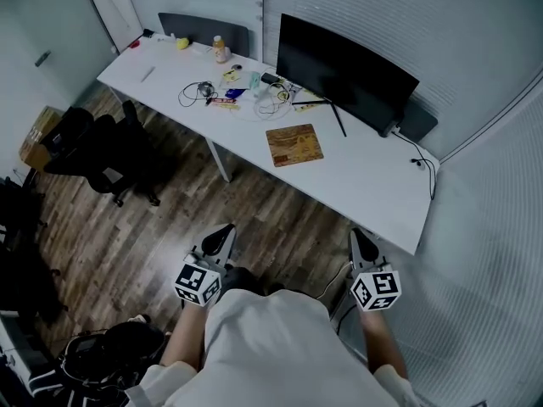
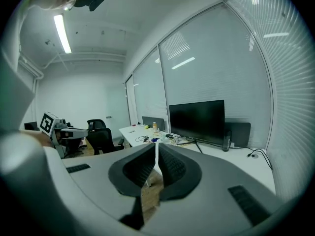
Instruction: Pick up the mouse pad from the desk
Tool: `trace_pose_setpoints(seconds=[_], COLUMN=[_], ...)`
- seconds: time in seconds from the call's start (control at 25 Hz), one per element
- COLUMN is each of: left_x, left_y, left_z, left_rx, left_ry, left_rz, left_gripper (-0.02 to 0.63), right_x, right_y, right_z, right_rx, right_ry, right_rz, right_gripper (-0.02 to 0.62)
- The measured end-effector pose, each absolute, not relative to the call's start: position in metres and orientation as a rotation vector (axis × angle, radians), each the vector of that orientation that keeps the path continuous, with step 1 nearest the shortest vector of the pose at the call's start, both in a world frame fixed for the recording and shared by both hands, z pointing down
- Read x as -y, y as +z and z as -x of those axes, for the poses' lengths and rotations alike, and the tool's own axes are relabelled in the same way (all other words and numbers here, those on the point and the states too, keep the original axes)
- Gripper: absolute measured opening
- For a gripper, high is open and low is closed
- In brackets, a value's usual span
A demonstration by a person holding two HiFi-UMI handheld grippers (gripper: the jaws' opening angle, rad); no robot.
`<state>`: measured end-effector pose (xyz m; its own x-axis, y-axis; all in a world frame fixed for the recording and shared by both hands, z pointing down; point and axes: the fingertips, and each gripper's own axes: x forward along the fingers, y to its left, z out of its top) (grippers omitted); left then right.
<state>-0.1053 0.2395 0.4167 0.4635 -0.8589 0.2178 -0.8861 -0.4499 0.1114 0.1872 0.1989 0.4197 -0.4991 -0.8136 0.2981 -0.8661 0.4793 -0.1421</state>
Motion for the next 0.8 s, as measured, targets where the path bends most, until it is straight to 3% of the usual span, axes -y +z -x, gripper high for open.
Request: trace_pose_setpoints(seconds=[0.8], left_x=[-0.136], left_y=[0.43], left_z=[0.112], left_rx=[1.453], left_ry=[0.202], left_rz=[-2.531], left_gripper=[0.02], right_x=[-0.131], right_y=[0.442], right_z=[-0.192], right_rx=[2.463], right_ry=[0.459], right_rz=[-1.529], right_gripper=[0.038])
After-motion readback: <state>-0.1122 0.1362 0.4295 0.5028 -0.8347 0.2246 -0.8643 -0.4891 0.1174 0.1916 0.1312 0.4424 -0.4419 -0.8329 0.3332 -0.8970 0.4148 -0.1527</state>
